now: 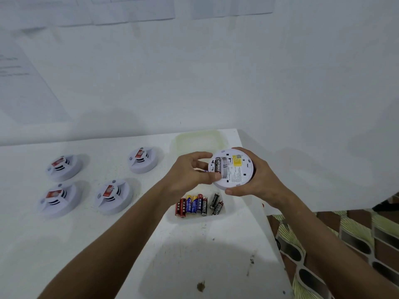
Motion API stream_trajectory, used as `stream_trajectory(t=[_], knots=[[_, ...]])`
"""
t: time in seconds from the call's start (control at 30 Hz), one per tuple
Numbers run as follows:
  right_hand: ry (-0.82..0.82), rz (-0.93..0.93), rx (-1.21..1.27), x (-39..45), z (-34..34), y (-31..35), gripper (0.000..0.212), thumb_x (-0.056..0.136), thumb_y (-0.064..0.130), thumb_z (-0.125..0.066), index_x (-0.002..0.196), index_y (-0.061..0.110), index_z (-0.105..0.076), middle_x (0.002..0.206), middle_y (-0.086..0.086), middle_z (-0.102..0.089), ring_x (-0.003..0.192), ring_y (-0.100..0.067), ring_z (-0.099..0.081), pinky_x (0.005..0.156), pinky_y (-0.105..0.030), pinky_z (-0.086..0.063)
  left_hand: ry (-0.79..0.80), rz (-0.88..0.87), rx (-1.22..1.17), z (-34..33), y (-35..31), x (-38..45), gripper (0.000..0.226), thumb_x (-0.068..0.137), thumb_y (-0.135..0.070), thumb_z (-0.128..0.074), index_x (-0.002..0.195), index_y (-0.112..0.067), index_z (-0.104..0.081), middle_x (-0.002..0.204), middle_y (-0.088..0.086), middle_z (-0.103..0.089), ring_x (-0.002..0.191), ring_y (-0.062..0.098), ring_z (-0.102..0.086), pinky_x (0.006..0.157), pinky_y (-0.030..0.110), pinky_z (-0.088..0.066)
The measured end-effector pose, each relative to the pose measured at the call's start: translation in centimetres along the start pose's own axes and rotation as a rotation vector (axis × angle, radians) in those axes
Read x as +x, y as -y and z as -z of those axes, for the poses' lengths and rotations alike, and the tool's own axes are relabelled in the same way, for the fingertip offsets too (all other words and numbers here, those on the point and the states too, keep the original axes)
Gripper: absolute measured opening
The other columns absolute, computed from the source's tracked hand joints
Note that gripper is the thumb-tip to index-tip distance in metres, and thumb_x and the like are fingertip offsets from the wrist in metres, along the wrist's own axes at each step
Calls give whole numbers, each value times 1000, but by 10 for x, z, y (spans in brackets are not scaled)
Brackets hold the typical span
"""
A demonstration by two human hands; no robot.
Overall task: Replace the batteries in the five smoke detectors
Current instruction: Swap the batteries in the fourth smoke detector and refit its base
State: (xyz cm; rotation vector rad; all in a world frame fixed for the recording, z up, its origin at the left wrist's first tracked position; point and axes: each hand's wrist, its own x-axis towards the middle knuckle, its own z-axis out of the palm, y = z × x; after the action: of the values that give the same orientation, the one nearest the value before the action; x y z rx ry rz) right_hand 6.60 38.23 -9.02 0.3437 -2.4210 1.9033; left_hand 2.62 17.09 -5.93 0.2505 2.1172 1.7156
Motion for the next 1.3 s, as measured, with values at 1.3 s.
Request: stream_trajectory(t=[1.3], knots=[[-40,-32,-30,12,14,-23,87,54,6,-93,128,26,-52,117,13,-65,111,-8,-61,88,-22,-54,-265,-270,339,6,-22,50,25,79,-24,-76,101,-26,-65,78,-5,-73,67,12,-69,63,30,-56]])
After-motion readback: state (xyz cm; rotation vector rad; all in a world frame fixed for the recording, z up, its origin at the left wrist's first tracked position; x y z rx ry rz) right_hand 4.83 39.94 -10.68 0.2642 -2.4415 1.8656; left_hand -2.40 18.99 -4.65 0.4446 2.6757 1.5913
